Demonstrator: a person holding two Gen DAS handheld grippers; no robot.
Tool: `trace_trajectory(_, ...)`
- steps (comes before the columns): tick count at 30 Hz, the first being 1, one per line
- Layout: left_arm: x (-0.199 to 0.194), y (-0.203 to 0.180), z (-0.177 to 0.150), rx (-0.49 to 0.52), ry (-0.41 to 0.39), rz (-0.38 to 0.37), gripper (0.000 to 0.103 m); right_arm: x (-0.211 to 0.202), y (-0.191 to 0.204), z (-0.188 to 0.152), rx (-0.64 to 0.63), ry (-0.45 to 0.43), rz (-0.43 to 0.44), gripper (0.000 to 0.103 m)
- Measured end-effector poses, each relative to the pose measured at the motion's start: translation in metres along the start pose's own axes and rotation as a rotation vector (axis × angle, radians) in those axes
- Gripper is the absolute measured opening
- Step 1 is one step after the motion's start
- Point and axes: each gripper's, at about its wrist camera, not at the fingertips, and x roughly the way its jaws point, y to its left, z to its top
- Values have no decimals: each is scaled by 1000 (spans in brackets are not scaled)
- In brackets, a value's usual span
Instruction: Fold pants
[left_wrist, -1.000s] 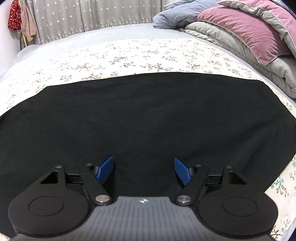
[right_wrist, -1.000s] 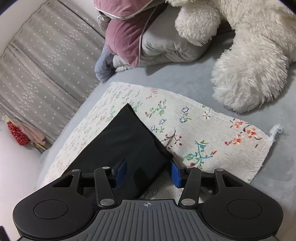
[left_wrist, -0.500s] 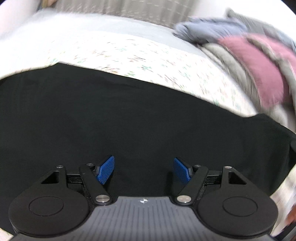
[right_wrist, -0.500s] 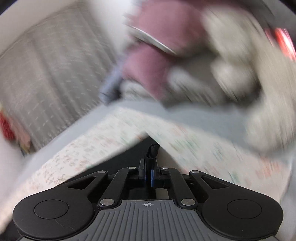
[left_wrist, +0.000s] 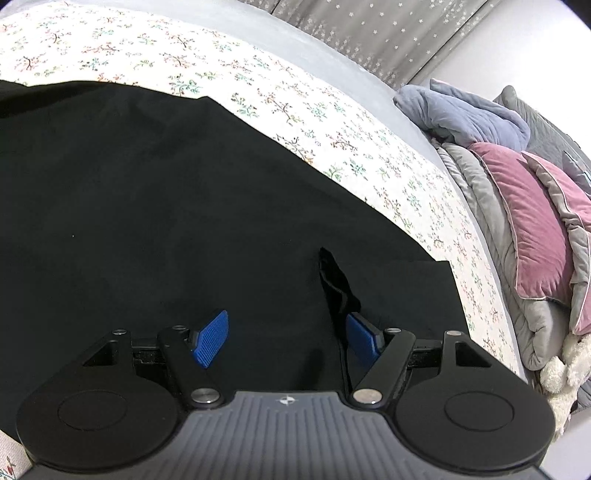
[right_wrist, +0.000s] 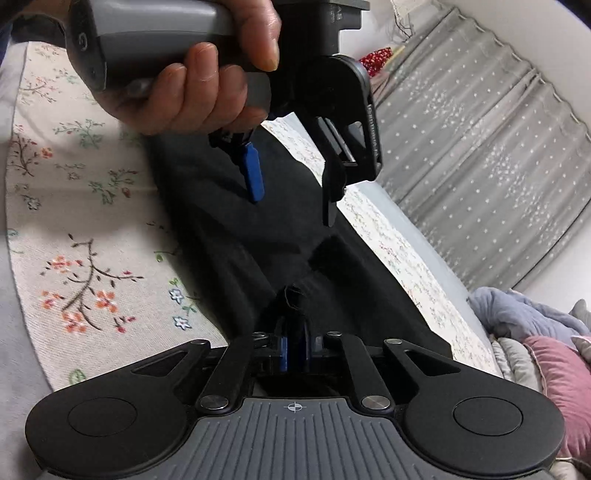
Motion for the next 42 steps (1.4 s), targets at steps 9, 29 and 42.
trace_trajectory(9, 5, -7, 0, 36, 40, -42, 85, -3, -45, -5, 171, 54, 51, 43)
trace_trajectory(29, 15, 1, -8, -192, 209, -285, 86, -6, -34, 18, 229, -56, -2, 0)
trace_trajectory(42, -11, -11, 7, -20, 31, -178, 16, -2, -10, 34, 163, -86, -89, 15)
